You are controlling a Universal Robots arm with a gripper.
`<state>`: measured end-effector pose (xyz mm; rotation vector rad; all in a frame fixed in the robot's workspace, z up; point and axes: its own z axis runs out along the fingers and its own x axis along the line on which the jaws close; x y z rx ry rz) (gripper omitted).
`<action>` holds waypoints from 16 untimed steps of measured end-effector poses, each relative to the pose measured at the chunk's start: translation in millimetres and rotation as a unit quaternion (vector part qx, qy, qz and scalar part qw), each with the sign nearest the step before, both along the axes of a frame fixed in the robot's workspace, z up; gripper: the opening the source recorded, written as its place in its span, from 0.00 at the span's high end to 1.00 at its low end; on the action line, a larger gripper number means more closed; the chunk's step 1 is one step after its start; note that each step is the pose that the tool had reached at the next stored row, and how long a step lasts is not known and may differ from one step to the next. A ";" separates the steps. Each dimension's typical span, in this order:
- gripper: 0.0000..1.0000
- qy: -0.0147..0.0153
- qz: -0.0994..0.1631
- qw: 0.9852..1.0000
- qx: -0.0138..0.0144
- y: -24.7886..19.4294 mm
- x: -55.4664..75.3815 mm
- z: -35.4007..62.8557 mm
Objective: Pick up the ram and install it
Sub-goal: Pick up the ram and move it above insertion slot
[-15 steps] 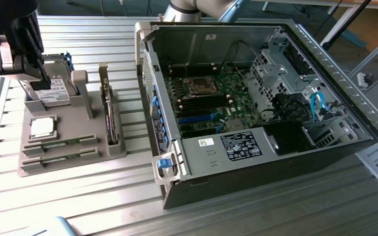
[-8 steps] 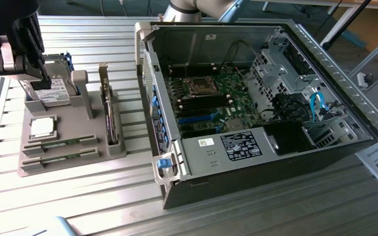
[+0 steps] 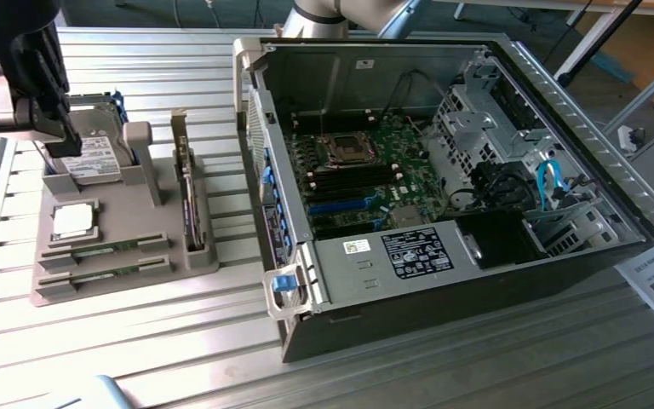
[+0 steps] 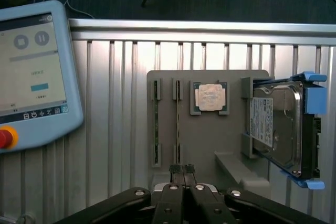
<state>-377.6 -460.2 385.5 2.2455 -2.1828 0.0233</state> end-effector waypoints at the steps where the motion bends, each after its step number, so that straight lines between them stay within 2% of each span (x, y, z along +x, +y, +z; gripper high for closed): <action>1: 0.89 0.000 0.000 1.000 0.000 -0.3 -0.2 0.0; 7: 0.89 0.000 0.000 1.000 0.000 -9.9 -0.4 0.0; 11: 0.89 0.000 0.000 1.000 0.000 -10.4 -0.4 -0.1; 16: 0.89 0.000 0.000 1.000 0.000 -14.3 -0.8 -5.3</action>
